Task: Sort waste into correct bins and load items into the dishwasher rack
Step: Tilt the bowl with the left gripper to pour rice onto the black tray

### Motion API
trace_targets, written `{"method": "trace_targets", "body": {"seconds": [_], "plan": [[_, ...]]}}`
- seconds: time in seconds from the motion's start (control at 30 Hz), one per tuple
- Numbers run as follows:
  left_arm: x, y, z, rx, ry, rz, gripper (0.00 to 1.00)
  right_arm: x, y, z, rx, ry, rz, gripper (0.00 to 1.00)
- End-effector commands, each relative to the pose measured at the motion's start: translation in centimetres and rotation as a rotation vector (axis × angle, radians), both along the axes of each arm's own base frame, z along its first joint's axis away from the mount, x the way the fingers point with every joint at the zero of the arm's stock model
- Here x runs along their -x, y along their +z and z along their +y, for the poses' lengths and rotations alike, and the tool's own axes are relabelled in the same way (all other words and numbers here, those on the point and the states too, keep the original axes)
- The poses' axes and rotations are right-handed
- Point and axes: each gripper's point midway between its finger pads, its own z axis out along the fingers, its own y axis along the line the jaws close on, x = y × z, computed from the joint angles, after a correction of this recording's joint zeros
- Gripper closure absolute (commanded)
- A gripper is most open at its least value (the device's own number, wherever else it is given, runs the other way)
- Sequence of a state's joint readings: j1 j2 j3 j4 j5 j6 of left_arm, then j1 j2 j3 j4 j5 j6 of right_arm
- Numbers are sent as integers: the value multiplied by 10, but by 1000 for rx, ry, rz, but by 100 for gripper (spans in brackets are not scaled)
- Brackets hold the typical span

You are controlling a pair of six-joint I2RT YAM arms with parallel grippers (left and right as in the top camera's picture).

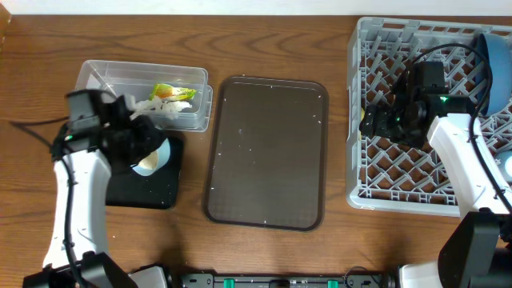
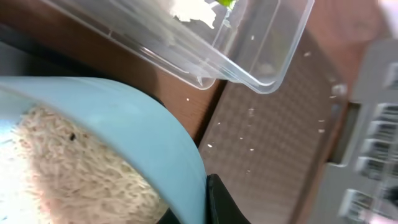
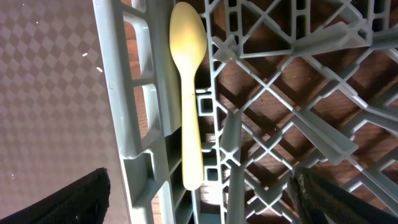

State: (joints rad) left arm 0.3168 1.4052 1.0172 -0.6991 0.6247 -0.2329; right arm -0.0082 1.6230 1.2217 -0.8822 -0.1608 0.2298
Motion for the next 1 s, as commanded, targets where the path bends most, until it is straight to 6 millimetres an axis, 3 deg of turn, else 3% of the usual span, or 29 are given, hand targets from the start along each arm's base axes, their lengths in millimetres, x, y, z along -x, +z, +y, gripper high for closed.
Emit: {"method": "trace_targets", "body": {"seconds": [0.0,0.2,0.43,0.97], "plan": [[4,9,-7,174,-46,-86,94,0,0,2,7,17,-3,9],[11,2,3,345,-4,-174,94,0,0,2,7,17,-3,9],[15,23,-1,520,-87,-384,94,0,0,2,7,17,-3,8],[17,31,9,544,-72,-429,94,0,0,2,9,24,-4,9]]}}
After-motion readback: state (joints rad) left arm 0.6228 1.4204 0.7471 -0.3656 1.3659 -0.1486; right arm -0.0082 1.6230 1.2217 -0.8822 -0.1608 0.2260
